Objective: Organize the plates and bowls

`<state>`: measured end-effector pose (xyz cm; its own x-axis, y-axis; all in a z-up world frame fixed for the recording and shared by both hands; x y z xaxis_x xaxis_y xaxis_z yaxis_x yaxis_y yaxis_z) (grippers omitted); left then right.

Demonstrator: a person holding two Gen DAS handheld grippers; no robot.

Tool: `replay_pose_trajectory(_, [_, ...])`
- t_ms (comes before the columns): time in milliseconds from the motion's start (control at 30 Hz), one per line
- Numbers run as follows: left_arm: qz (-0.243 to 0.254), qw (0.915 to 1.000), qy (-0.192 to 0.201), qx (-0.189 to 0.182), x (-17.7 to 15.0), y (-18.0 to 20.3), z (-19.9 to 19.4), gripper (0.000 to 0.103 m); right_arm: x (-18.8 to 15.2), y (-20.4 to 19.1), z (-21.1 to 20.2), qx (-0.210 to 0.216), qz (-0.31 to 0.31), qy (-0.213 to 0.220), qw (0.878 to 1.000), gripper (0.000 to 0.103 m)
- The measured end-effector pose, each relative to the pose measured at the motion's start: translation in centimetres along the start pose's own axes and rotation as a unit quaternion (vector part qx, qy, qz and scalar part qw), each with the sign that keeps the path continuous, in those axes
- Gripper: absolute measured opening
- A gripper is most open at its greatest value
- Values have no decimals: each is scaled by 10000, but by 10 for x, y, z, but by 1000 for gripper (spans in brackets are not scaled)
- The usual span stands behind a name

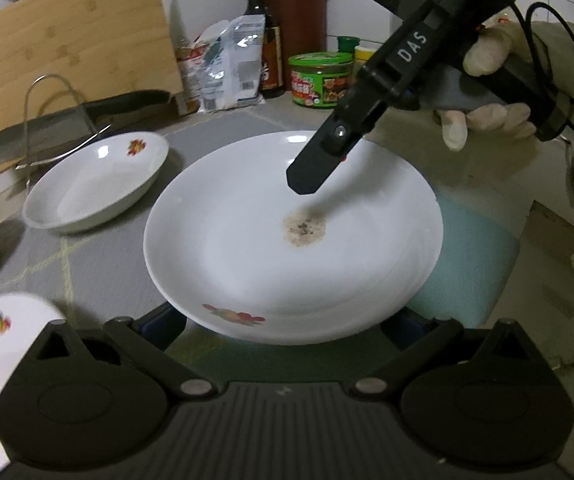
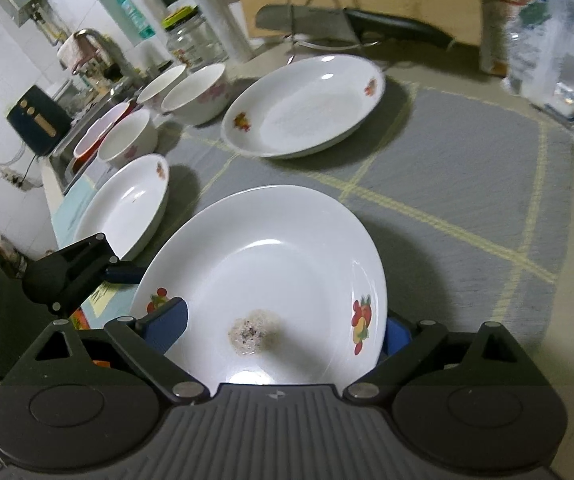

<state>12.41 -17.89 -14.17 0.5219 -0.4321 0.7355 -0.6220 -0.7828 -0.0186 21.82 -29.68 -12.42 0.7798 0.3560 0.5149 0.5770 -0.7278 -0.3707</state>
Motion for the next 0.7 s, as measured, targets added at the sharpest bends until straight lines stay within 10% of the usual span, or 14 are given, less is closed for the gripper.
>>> replay_pose_trajectory(700, [322, 9993, 85, -144, 61, 3, 66, 102, 17, 73, -28, -494, 137, 437, 9977, 99])
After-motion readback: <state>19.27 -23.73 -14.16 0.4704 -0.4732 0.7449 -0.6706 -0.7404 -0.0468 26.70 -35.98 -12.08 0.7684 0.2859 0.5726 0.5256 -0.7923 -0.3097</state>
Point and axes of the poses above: each gripper's, at about its wrist camera, not at the fingertips, and z roughly the way its jaws point, y to its right, x to its top, the point moved 8 cm from there along z, roughly the way its jaws point, and after that the axes turned 3 degrees about -z, right-handed, at the moved point
